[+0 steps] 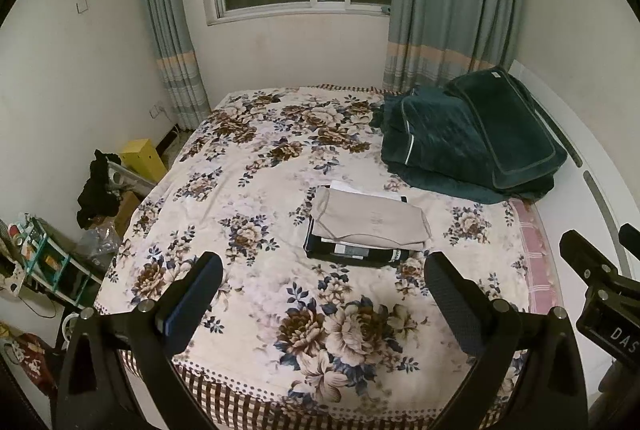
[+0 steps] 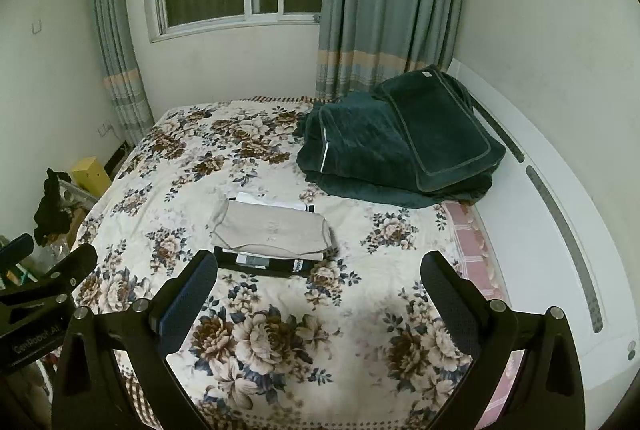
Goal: Fold small clothes
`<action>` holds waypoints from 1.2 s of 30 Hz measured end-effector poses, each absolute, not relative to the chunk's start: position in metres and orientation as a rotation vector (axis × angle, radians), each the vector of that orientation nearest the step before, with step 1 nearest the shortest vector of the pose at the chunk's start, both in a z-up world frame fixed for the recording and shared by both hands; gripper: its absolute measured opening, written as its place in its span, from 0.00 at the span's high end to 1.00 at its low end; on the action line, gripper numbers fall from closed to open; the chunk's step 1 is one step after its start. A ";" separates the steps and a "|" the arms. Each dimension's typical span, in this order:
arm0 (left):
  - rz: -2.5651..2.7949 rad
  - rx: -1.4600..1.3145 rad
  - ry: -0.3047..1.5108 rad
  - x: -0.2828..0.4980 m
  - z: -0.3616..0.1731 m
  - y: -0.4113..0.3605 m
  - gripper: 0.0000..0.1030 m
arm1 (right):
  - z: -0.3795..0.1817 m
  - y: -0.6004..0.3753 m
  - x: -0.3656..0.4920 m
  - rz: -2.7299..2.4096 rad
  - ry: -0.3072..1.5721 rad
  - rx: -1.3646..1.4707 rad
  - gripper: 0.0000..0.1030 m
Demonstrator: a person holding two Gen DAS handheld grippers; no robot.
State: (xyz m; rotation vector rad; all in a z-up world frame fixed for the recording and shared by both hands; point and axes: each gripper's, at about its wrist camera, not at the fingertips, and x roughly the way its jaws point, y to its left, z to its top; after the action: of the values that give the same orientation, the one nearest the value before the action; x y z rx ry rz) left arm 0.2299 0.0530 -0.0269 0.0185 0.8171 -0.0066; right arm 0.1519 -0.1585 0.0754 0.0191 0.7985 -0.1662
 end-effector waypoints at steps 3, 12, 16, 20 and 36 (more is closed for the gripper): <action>-0.006 0.021 0.812 0.232 -0.026 0.053 0.00 | 0.076 -0.159 0.153 -0.164 0.797 0.018 0.00; -0.008 0.020 0.805 0.232 -0.024 0.052 0.00 | 0.076 -0.161 0.154 -0.157 0.801 0.015 0.00; -0.016 0.021 0.798 0.232 -0.021 0.050 0.00 | 0.075 -0.163 0.154 -0.152 0.801 0.015 0.00; -0.026 0.020 0.793 0.227 -0.018 0.048 0.00 | 0.076 -0.163 0.155 -0.149 0.800 0.015 0.00; -0.025 0.024 0.762 0.217 -0.007 0.044 0.00 | 0.085 -0.162 0.150 -0.140 0.795 0.019 0.00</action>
State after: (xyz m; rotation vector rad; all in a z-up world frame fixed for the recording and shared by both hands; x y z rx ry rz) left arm 0.2170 0.0437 -0.0072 0.0242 0.7617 -0.0250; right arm 0.1502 -0.1617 0.0852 0.0190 0.7952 -0.1399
